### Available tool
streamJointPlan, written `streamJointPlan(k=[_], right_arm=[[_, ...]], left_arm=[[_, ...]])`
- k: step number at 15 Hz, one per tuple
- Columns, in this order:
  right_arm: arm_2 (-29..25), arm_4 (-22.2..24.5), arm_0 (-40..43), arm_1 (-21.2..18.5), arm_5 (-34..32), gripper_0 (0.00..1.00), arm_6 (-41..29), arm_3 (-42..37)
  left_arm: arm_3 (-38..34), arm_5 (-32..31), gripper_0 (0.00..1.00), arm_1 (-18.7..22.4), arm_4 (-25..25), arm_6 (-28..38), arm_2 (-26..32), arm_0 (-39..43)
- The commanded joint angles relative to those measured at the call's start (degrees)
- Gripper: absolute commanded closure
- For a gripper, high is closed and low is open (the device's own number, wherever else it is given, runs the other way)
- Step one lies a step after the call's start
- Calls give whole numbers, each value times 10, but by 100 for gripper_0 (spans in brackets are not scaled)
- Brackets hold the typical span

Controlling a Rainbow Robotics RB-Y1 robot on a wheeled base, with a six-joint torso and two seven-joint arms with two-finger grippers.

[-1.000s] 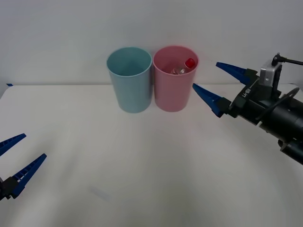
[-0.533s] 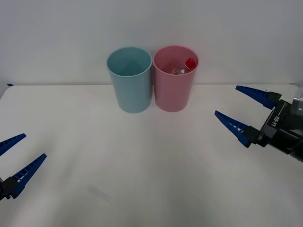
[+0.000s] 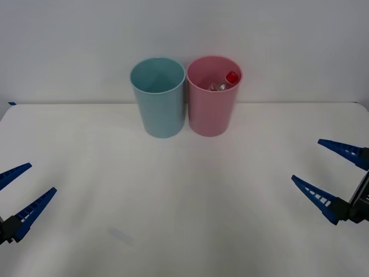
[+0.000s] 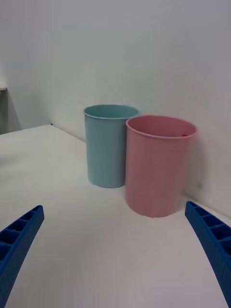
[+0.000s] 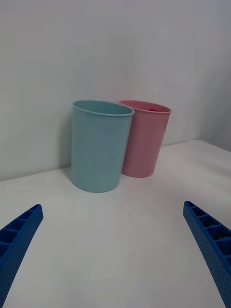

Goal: Grasp the object on the table and drop it into the matching bin: aluminum can to the light blue bin, PET bottle to the pink bin.

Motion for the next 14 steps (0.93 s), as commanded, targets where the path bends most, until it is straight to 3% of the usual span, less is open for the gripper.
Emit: streamJointPlan(k=[1, 7, 14], right_arm=[[-17, -11, 47, 0, -5, 0, 4, 0], [-28, -47, 122, 0, -20, 0, -2, 0], [-29, -48, 136, 0, -24, 0, 4, 0]], left_arm=[[0, 0, 0, 0, 0, 0, 0, 0], [0, 0, 0, 0, 0, 0, 0, 0], [0, 0, 0, 0, 0, 0, 0, 0]])
